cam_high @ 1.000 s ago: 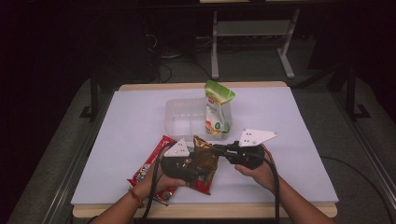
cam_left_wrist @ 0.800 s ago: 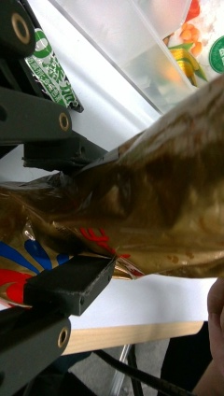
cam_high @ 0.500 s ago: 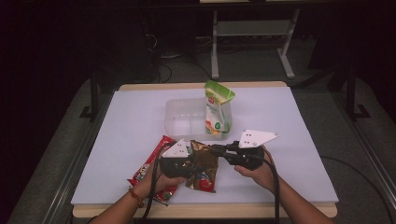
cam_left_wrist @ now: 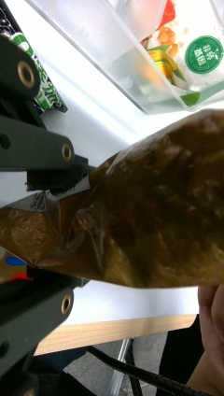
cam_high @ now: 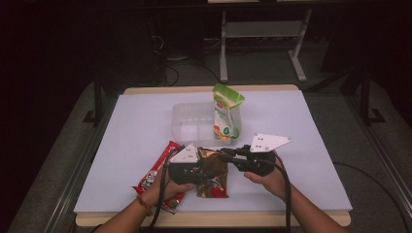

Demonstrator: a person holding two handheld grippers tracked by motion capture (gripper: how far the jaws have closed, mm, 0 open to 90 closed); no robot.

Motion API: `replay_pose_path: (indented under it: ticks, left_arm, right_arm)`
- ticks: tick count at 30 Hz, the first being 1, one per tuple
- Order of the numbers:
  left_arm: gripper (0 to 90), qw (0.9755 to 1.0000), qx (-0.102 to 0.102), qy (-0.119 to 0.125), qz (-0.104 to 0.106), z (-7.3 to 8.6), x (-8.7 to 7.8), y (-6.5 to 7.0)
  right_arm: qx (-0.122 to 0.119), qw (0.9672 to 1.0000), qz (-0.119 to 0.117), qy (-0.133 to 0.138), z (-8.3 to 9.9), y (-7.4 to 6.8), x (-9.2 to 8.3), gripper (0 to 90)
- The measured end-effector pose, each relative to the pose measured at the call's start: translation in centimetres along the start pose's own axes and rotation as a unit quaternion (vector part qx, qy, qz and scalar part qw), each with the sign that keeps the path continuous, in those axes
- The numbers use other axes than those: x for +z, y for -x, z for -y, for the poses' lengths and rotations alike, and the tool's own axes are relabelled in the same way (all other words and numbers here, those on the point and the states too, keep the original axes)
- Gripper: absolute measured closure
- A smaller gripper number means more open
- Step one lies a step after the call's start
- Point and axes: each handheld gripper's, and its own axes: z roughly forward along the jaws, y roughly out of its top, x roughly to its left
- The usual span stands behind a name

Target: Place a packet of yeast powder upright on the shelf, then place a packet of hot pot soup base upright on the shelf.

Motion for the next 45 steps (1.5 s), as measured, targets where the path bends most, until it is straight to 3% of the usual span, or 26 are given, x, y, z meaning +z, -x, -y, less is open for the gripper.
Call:
replay_pose_path:
  ticks: [4,6,8,13,18,21,27,29,32,37,45]
  left_arm:
    - [68.7,1.0,-0.001,0.001,-0.002,0.1,-0.1,0.0]
    - [69.4,0.9999,-0.007,0.007,-0.004,0.1,-0.3,-0.2]
    - [69.7,0.9998,-0.011,0.012,-0.008,0.1,-0.5,-0.3]
    - [70.1,0.9993,-0.017,0.027,-0.02,-0.1,-1.3,-0.3]
    - [70.2,0.9983,-0.022,0.043,-0.032,-0.6,-2.2,-0.4]
    - [70.3,0.9971,-0.026,0.055,-0.047,-1.0,-3.0,-0.5]
    - [70.4,0.992,-0.042,0.077,-0.091,-1.5,-4.8,-1.2]
    - [70.4,0.9898,-0.049,0.082,-0.106,-1.7,-5.4,-1.4]
    - [70.4,0.9874,-0.057,0.084,-0.122,-2.0,-6.0,-1.8]
    - [70.4,0.9828,-0.074,0.088,-0.145,-2.5,-6.2,-2.7]
    - [70.5,0.9758,-0.085,0.09,-0.18,-3.2,-6.1,-3.8]
  right_arm:
    - [-0.003,1.0,0.007,-0.001,-0.2,0.0,-0.3,67.2]
    - [0.005,0.9999,0.014,-0.001,-0.3,0.2,-0.5,52.9]
    - [0.017,0.9997,0.019,-0.001,-0.3,0.5,-1.0,46.4]
    - [0.016,0.9983,0.047,-0.03,0.3,1.1,-2.5,37.3]
    - [0.009,0.9935,0.082,-0.078,1.8,1.8,-3.6,33.7]
    - [0.006,0.9883,0.106,-0.11,3.2,2.2,-4.9,32.8]
    - [0.029,0.9788,0.175,-0.103,5.2,3.4,-8.1,30.9]
    - [0.042,0.9762,0.192,-0.091,5.6,3.7,-8.9,30.1]
    - [0.043,0.972,0.214,-0.088,5.8,4.0,-9.4,29.3]
    - [0.063,0.9691,0.225,-0.079,6.4,4.5,-9.5,25.7]
    - [0.044,0.9669,0.23,-0.101,7.2,4.1,-9.2,25.7]
